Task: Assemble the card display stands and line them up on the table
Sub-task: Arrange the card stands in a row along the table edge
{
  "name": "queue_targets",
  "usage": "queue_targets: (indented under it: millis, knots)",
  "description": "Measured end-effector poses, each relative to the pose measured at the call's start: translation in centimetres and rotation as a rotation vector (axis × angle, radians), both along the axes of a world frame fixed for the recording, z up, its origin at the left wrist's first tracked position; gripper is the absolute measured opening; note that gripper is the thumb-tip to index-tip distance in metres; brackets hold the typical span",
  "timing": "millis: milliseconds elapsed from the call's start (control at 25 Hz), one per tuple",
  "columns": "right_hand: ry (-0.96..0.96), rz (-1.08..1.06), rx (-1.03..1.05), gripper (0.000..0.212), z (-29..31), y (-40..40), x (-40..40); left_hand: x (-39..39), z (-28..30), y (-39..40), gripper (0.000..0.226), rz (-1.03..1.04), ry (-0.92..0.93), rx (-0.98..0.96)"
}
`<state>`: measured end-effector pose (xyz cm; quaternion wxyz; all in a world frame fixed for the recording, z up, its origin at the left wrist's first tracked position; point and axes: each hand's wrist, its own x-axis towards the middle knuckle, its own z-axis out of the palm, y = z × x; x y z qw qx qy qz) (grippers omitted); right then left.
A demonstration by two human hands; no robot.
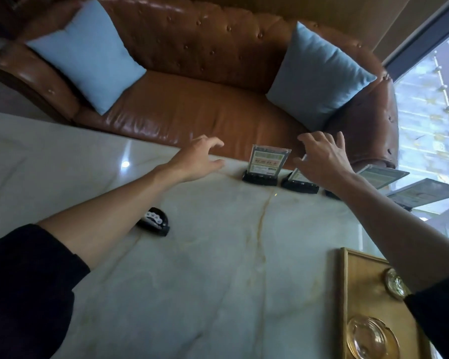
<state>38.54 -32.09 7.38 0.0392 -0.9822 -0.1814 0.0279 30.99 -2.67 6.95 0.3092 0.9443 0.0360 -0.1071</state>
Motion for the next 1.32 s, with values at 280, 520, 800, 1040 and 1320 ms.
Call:
queue_targets:
  millis: [280,520,800,1040,1320]
  knots:
    - [0.206,0.231,0.218,0.054,2.2,14.9,-9.4,-10.2,0.4,9.5,0.04,0.254,0.029,-0.013]
    - [0.643,0.261,0.299,0.048,-1.9,23.8,-17.1,-16.7,-1.7,14.2,0.046,0.523,0.067,0.034]
    - [0.673,0.306,0.279,0.035,-4.0,26.1,-19.3,-16.9,-2.6,13.8,0.027,0.618,0.118,-0.1]
    - [0.502,0.179,0.349,0.057,-3.6,25.4,-15.8,-13.9,-2.2,13.1,0.029,0.436,0.076,-0.125]
    - [0.418,0.093,0.402,0.026,-3.0,24.5,-9.1,-6.5,-0.5,10.8,0.009,0.142,-0.026,-0.145]
